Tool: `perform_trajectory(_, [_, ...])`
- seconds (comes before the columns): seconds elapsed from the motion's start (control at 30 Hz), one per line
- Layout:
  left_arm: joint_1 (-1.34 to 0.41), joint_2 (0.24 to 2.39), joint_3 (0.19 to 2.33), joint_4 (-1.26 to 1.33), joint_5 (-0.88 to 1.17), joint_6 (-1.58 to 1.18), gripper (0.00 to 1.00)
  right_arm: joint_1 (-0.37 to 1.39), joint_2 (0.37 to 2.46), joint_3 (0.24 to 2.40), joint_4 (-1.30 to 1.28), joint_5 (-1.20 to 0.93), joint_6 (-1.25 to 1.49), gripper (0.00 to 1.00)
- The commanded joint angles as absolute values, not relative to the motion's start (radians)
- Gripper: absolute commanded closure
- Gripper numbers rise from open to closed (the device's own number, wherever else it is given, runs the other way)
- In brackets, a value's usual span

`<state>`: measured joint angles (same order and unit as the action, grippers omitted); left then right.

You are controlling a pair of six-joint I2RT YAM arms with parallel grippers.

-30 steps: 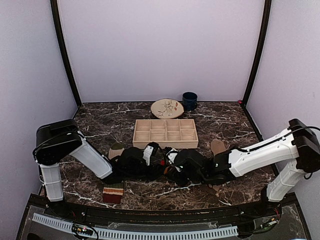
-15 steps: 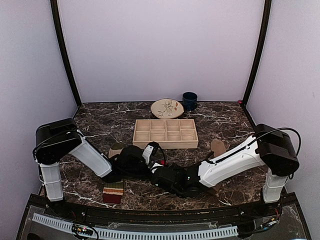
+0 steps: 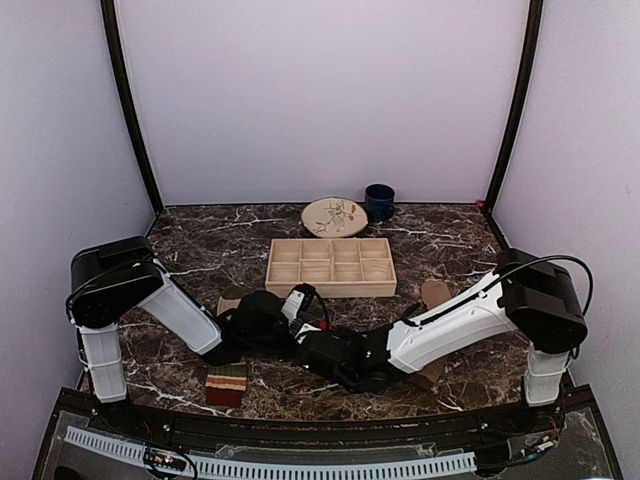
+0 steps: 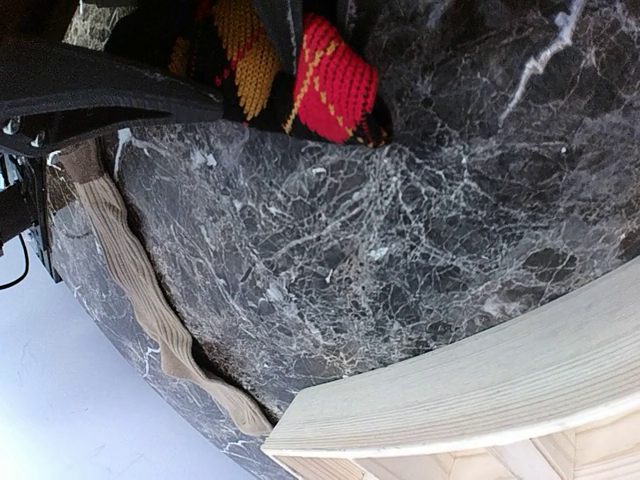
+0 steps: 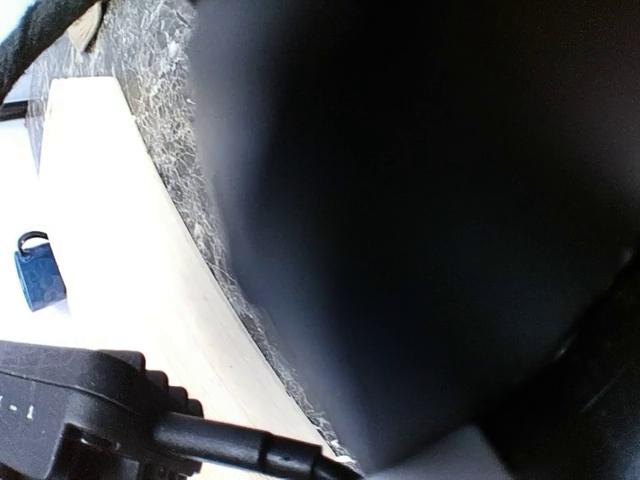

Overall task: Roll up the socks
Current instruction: Pass from the left arm to the right

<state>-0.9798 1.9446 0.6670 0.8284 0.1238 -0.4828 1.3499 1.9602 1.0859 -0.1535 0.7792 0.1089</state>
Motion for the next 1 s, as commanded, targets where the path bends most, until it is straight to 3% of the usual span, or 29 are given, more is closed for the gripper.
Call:
perform_trajectory(0.0, [-0.992, 1.993, 0.577, 0.495, 0.148, -0.449, 1.0, 1.294, 2.017, 1.067, -0.25, 0.75, 0.131, 0.61])
perform_trajectory(0.4, [-0.977, 1.985, 0.568, 0.533, 0.209, -0.469, 1.0, 1.269, 2.011, 1.03, -0.249, 0.672, 0.151, 0.93])
perform_trajectory(0.6, [-0.957, 2.006, 0.568, 0.551, 0.226, -0.485, 1.0, 1.268, 1.966, 0.999, -0.197, 0.627, 0.132, 1.0])
perform_trajectory(0.7, [-0.946, 2.03, 0.574, 0.561, 0.238, -0.494, 0.89, 1.268, 1.952, 0.989, -0.18, 0.613, 0.125, 1.0])
perform_trajectory(0.87, [-0.933, 2.056, 0.585, 0.566, 0.233, -0.509, 0.63, 1.268, 1.941, 0.979, -0.161, 0.597, 0.121, 1.0])
perform_trajectory(0.97, [-0.92, 2.068, 0.584, 0.576, 0.227, -0.526, 0.54, 1.267, 1.935, 0.974, -0.155, 0.593, 0.12, 1.0])
